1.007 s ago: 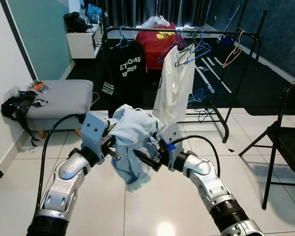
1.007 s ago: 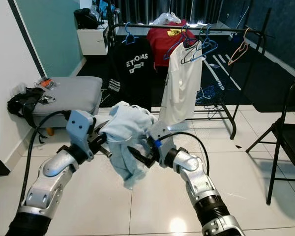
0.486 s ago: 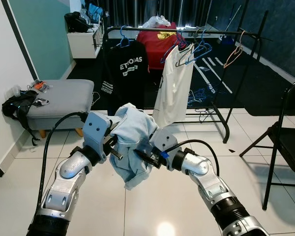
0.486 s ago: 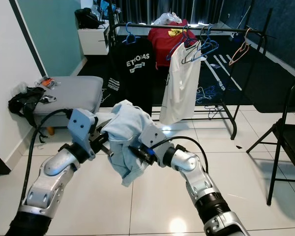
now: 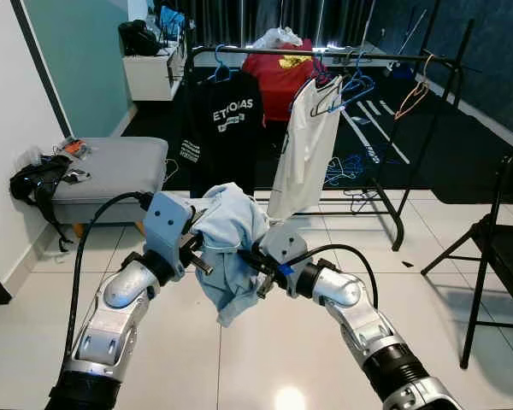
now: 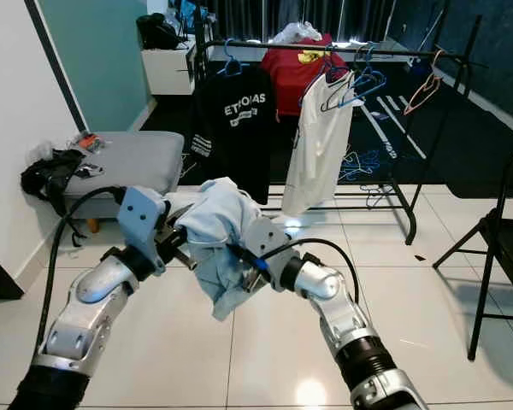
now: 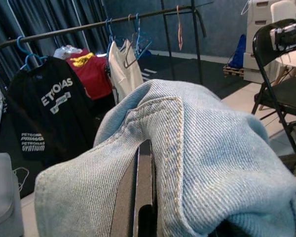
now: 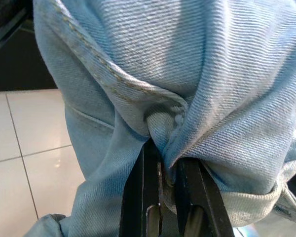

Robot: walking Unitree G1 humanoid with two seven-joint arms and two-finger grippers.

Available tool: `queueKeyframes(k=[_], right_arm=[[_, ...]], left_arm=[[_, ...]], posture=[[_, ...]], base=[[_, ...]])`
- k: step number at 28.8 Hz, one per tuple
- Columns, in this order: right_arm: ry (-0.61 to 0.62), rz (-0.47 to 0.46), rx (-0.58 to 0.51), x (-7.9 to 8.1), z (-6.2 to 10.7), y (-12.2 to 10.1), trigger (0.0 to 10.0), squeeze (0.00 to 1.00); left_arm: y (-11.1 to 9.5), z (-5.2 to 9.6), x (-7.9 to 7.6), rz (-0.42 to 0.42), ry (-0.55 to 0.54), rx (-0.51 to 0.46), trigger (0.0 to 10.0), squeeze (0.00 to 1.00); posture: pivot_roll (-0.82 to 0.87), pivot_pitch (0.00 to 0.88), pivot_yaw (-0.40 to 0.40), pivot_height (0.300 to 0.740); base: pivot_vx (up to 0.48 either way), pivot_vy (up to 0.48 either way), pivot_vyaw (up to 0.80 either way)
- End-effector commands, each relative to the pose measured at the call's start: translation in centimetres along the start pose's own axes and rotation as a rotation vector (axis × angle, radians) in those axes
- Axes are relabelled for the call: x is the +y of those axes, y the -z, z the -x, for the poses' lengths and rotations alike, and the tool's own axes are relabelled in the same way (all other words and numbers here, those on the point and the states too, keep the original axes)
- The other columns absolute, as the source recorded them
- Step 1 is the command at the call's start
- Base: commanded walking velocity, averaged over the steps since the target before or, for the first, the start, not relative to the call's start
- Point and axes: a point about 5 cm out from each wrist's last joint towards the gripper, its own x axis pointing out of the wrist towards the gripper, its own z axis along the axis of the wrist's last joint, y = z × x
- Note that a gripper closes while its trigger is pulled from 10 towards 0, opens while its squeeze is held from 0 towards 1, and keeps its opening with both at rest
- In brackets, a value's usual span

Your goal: Hang hanger

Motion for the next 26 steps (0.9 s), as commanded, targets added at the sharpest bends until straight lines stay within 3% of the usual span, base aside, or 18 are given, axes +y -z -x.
queueKeyframes(k=[1, 4, 5, 8, 9, 10, 11, 13, 14, 15, 16, 17, 18, 19, 20, 23, 25, 26], right_arm=[[0.035, -0.005, -0.038, -0.5, 0.0, -0.5, 0.0, 0.00], [0.058, -0.020, -0.056, -0.7, 0.0, -0.7, 0.0, 0.00], [0.097, -0.059, -0.080, -1.2, 0.2, -0.9, 0.0, 0.00], [0.130, -0.096, -0.096, -1.7, 0.4, -0.9, 0.0, 0.00], [0.159, -0.139, -0.108, -2.2, 0.8, -1.0, 0.0, 0.00], [0.180, -0.179, -0.113, -2.8, 1.2, -0.9, 0.0, 0.00], [0.180, -0.179, -0.113, -2.8, 1.2, -0.9, 0.0, 0.00], [0.197, -0.237, -0.104, -3.5, 1.8, -0.7, 0.0, 0.00], [0.197, -0.237, -0.104, -3.5, 1.8, -0.7, 0.0, 0.00], [0.194, -0.275, -0.061, -3.8, 2.3, -0.1, 0.0, 0.00], [0.170, -0.294, 0.048, -4.0, 2.8, 1.2, 0.0, 0.00], [0.170, -0.294, 0.048, -4.0, 2.8, 1.2, 0.0, 0.00], [0.148, -0.297, 0.209, -3.9, 3.6, 3.2, 0.0, 0.00], [0.148, -0.297, 0.209, -3.9, 3.6, 3.2, 0.0, 0.00], [0.147, -0.277, 0.336, -3.9, 4.5, 4.8, 0.0, 0.00], [0.159, -0.252, 0.429, -3.9, 5.3, 6.0, 0.0, 0.00], [0.363, -0.577, 0.333, -4.4, 5.4, 6.7, 0.0, 0.00], [0.373, -0.470, 0.451, -4.1, 6.0, 7.7, 0.0, 0.00]], left_arm=[[-0.1, 0.0, 0.5, -0.014, -0.007, 0.011, 10.0, 0.00], [0.3, 0.1, 0.8, -0.025, -0.022, 0.035, 10.0, 0.00], [1.4, 0.6, 1.6, -0.023, -0.072, 0.120, 10.0, 1.00], [2.4, 1.1, 2.1, -0.011, -0.105, 0.189, 10.0, 1.00], [4.1, 2.1, 2.7, -0.025, -0.136, 0.316, 10.0, 1.00], [5.7, 3.4, 3.4, -0.060, -0.162, 0.438, 10.0, 0.00], [5.7, 3.4, 3.4, -0.060, -0.162, 0.438, 10.0, 0.00], [7.3, 5.2, 4.1, -0.090, -0.189, 0.559, 10.0, 0.00], [7.3, 5.2, 4.1, -0.090, -0.189, 0.559, 10.0, 0.00], [7.8, 6.0, 4.3, -0.088, -0.195, 0.594, 10.0, 0.00], [8.2, 6.8, 4.5, -0.096, -0.188, 0.626, 10.0, 0.00], [8.2, 6.8, 4.5, -0.096, -0.188, 0.626, 10.0, 0.00], [8.5, 7.4, 4.6, -0.096, -0.185, 0.655, 10.0, 0.00], [8.5, 7.4, 4.6, -0.096, -0.185, 0.655, 10.0, 0.00], [8.7, 7.7, 4.5, -0.093, -0.184, 0.669, 10.0, 0.00], [8.8, 7.8, 4.4, -0.089, -0.184, 0.674, 10.0, 0.00], [8.9, 7.7, 3.6, -0.073, -0.168, 0.673, 10.0, 0.00], [9.0, 7.5, 3.0, -0.069, -0.154, 0.672, 10.0, 0.00]], posture=[[0.06, 0.000, -0.018, 0.740], [0.07, 0.000, -0.019, 0.740], [0.07, 0.000, -0.017, 0.740], [0.06, 0.000, -0.017, 0.740], [0.06, 0.000, -0.016, 0.740], [0.06, 0.000, -0.015, 0.740], [0.06, 0.000, -0.015, 0.740], [0.06, 0.000, -0.017, 0.740], [0.06, 0.000, -0.017, 0.740], [0.06, 0.000, -0.018, 0.740], [0.06, 0.000, -0.019, 0.740], [0.06, 0.000, -0.019, 0.740], [0.06, 0.000, -0.019, 0.740], [0.06, 0.000, -0.019, 0.740], [0.06, 0.000, -0.022, 0.740], [0.06, 0.000, -0.024, 0.740], [0.06, 0.000, -0.024, 0.740], [0.06, 0.000, -0.024, 0.740]], base=[[0.000, 0.000, 0.00], [0.000, 0.000, 0.00], [0.000, 0.000, 0.00], [0.000, 0.000, 0.00], [0.000, 0.000, 0.00], [0.000, 0.000, 0.00], [0.000, 0.000, 0.00], [0.000, 0.000, 0.00], [0.000, 0.000, 0.00], [0.000, 0.000, 0.00], [0.000, 0.000, 0.00], [0.000, 0.000, 0.00], [0.000, 0.000, 0.00], [0.000, 0.000, 0.00], [0.000, 0.000, 0.00], [0.000, 0.000, 0.00], [0.000, 0.000, 0.00], [0.000, 0.000, 0.00]])
